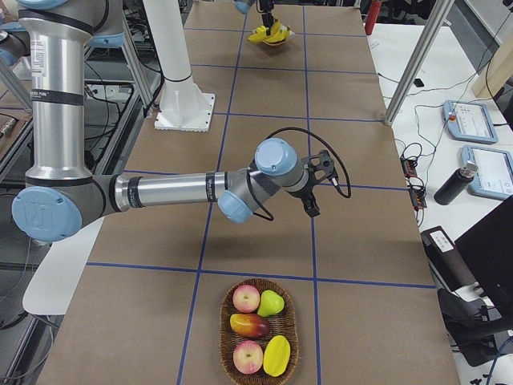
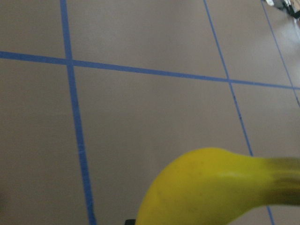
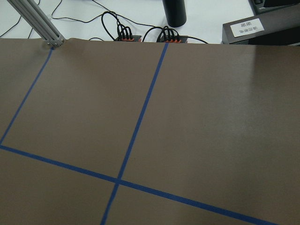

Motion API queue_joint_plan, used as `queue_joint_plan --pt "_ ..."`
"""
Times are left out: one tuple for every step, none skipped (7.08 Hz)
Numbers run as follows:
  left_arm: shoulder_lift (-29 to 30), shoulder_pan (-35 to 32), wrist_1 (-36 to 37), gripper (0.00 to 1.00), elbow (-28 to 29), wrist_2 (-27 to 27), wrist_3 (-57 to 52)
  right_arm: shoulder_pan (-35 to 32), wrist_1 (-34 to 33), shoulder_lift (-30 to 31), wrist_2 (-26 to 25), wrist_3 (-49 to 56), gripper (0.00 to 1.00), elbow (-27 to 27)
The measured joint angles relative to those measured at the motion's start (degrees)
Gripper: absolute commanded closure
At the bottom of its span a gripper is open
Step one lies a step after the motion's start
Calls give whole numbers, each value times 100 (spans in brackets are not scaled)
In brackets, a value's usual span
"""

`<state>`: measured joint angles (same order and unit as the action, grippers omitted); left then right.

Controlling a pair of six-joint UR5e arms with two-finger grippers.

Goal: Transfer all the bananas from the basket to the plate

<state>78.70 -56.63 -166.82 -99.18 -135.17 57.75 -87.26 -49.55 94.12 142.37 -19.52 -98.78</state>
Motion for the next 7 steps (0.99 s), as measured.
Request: queue_joint_plan --pt "7 -351 35 100 280 -398 -550 -50 -4 56 1 272 0 112" --pt "11 -537 62 100 536 -624 -1097 -108 -19 81 2 541 0 246" --pt "11 -610 79 100 712 -712 -1538 -170 -105 116 0 803 0 349" --pt "6 -638 85 100 834 -740 -1892 -234 -330 181 -8 1145 0 402" --pt "1 -642 87 100 961 -748 -2209 -307 -615 232 -20 1515 0 418" --pt "-2 -638 88 100 1099 -751 -2490 -372 -826 254 -35 1765 0 419" --pt "-3 -631 88 100 1193 -749 -2656 -402 -920 267 -54 1872 0 421"
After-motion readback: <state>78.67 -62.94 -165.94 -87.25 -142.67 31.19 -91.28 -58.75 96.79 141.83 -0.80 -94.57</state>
